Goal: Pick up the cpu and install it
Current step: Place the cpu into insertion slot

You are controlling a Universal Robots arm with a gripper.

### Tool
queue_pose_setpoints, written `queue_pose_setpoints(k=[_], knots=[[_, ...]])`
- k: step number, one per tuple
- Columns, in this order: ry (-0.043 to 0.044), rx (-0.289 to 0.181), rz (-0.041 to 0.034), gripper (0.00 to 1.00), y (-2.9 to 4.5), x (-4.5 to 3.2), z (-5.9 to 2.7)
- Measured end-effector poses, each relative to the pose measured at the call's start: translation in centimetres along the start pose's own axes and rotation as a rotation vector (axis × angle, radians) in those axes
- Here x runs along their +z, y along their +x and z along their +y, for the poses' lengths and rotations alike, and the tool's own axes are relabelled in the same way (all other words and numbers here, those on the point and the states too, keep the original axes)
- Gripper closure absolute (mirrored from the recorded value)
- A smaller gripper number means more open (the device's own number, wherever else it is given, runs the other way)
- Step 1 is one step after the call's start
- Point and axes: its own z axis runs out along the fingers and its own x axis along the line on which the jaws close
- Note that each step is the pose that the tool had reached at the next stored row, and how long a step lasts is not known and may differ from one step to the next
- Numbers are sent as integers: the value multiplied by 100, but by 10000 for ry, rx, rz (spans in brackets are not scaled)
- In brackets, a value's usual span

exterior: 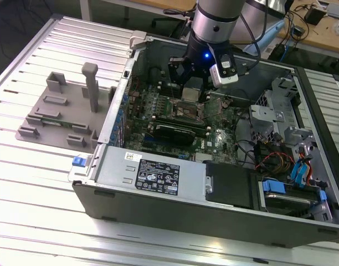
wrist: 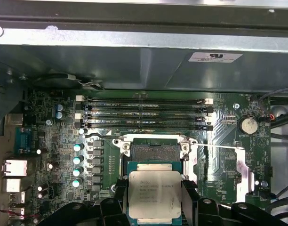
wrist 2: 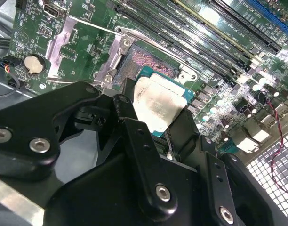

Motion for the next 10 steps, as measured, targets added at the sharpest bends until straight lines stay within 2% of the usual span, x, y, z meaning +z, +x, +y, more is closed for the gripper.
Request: queue_pose_setpoints(k=[6, 7, 10], knots=[[0, 0, 0, 46, 0, 1, 0], [2, 142, -7, 46, 0, 2, 0], [21, 1197, -60, 46, 0, 2, 0]])
